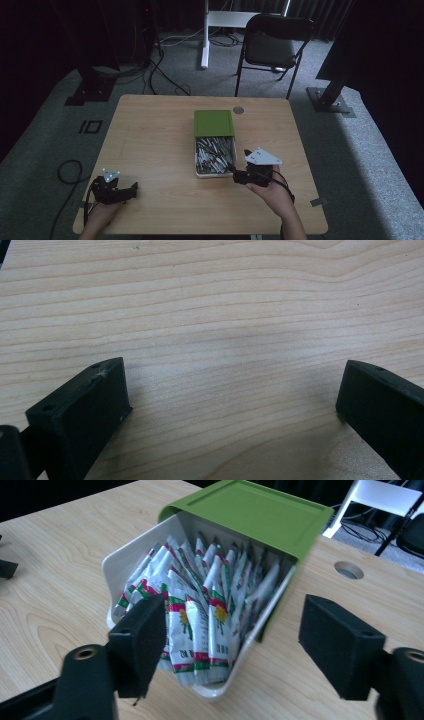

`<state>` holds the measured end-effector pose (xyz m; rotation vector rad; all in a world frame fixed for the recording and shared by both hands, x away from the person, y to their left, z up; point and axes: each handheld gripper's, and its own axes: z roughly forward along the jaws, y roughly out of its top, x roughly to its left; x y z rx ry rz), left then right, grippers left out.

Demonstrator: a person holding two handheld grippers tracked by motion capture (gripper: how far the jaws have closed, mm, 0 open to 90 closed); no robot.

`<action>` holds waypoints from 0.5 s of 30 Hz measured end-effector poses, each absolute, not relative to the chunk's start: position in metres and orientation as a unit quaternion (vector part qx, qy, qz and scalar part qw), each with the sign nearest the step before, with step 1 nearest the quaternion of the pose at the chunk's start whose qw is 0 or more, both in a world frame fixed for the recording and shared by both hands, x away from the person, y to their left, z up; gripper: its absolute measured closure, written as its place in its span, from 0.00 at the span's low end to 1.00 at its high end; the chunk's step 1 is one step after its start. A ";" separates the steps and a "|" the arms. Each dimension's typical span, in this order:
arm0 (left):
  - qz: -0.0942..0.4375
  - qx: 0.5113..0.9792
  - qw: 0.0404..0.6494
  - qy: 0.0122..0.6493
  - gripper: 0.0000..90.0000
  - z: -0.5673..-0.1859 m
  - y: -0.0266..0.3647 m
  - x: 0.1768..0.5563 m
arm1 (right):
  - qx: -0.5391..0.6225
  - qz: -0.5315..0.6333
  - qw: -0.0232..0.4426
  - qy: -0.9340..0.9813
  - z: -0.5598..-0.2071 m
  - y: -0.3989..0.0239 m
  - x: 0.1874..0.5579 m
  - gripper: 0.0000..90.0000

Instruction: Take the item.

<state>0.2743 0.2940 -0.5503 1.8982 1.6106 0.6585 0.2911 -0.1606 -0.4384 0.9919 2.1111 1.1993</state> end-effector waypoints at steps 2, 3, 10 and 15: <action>0.245 0.708 0.279 0.600 0.01 -0.550 0.294 0.274 | 0.363 0.440 0.255 0.781 -0.439 -0.157 0.292 0.35; 0.245 0.708 0.280 0.601 0.01 -0.550 0.294 0.274 | 0.363 0.440 0.255 0.781 -0.439 -0.157 0.292 0.35; 0.246 0.708 0.279 0.601 0.01 -0.550 0.294 0.274 | 0.340 0.432 0.241 0.800 -0.444 -0.143 0.296 0.44; 0.245 0.708 0.279 0.601 0.01 -0.550 0.294 0.274 | 0.329 0.421 0.237 0.811 -0.452 -0.135 0.299 0.50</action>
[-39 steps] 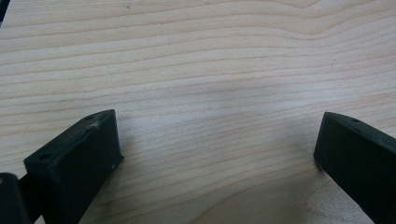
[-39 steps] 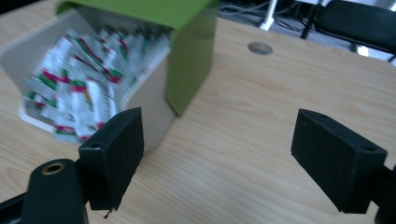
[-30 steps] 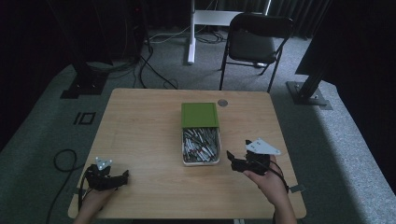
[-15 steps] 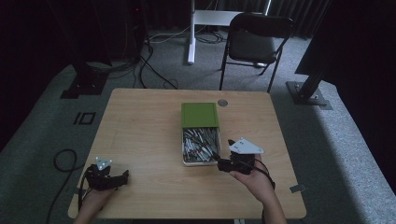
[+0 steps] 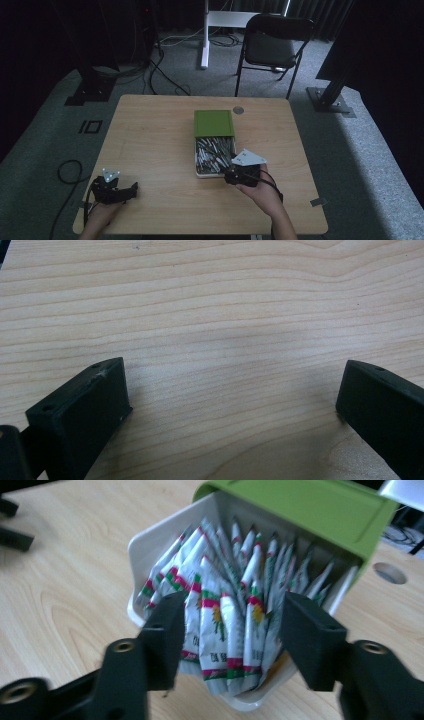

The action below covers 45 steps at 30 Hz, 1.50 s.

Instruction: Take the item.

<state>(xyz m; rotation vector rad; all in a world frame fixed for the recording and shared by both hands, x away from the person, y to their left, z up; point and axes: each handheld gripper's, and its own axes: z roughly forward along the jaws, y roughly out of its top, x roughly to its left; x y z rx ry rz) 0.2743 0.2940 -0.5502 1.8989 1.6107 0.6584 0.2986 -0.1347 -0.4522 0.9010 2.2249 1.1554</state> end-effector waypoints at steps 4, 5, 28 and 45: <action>0.245 0.708 0.280 0.601 0.01 -0.550 0.294 0.274 | 0.326 0.404 0.239 0.820 -0.460 -0.131 0.302 0.58; 0.245 0.709 0.279 0.600 0.01 -0.550 0.294 0.274 | 0.331 0.399 0.231 0.823 -0.464 -0.130 0.303 0.61; 0.245 0.709 0.278 0.600 0.01 -0.550 0.294 0.274 | 0.329 0.360 0.247 0.837 -0.489 -0.116 0.314 0.84; 0.245 0.709 0.278 0.600 0.01 -0.550 0.294 0.274 | 0.348 0.336 0.280 0.830 -0.501 -0.106 0.322 0.87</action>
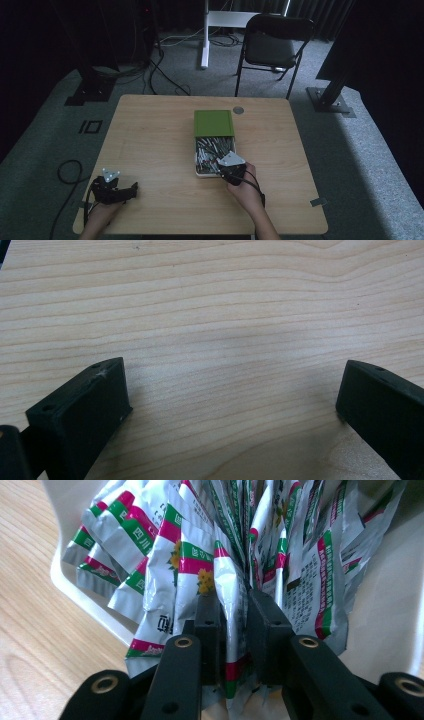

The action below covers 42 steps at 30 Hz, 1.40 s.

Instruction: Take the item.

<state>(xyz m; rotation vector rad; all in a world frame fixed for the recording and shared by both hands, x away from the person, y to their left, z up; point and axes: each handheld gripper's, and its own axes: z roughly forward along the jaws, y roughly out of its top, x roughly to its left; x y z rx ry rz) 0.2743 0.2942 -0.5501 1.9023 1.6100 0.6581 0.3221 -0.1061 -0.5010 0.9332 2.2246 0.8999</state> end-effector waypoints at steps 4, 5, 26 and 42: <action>0.245 0.709 0.279 0.600 0.01 -0.550 0.294 0.274 | 0.348 0.325 0.287 0.831 -0.502 -0.106 0.322 0.94; 0.245 0.709 0.278 0.600 0.01 -0.550 0.294 0.274 | 0.355 0.328 0.283 0.828 -0.500 -0.107 0.322 0.95; 0.245 0.708 0.279 0.601 0.01 -0.550 0.294 0.274 | 0.338 0.385 0.264 0.817 -0.456 -0.112 0.306 0.97; 0.245 0.708 0.279 0.601 0.01 -0.550 0.294 0.274 | 0.353 0.433 0.293 0.776 -0.407 -0.149 0.300 0.97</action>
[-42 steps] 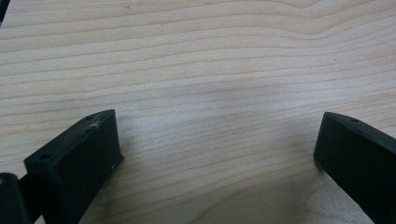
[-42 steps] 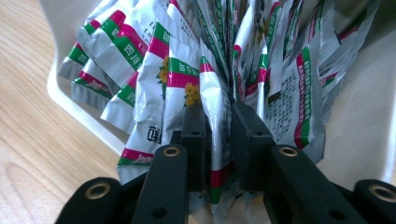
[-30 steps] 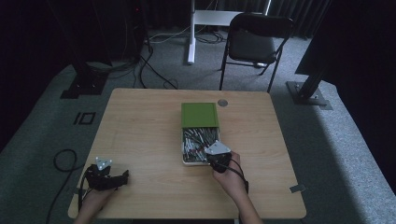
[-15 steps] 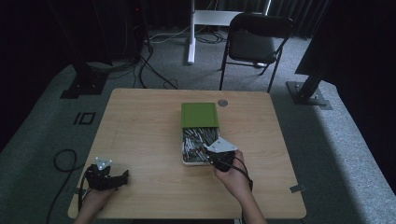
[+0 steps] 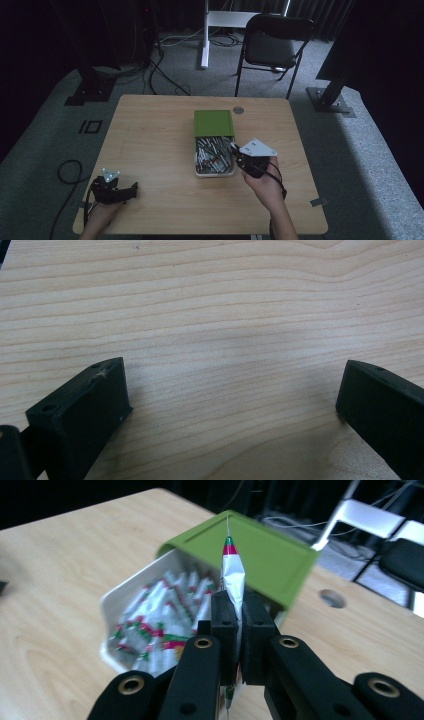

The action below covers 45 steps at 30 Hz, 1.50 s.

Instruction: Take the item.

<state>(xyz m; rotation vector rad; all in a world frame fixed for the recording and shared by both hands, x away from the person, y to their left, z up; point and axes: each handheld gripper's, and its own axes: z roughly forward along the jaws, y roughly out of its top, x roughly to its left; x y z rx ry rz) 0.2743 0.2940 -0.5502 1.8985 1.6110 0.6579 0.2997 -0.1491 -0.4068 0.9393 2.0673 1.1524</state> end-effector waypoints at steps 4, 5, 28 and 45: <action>0.245 0.708 0.279 0.601 0.01 -0.550 0.294 0.274 | 0.362 0.437 0.299 0.767 -0.404 -0.156 0.300 0.97; 0.245 0.708 0.279 0.601 0.01 -0.550 0.294 0.274 | 0.363 0.433 0.302 0.768 -0.403 -0.160 0.301 0.97; 0.245 0.708 0.280 0.601 0.01 -0.550 0.294 0.274 | 0.451 0.354 0.334 0.748 -0.453 -0.219 0.338 0.96; 0.245 0.708 0.279 0.601 0.01 -0.550 0.294 0.274 | 0.493 0.279 0.350 0.746 -0.486 -0.240 0.380 0.96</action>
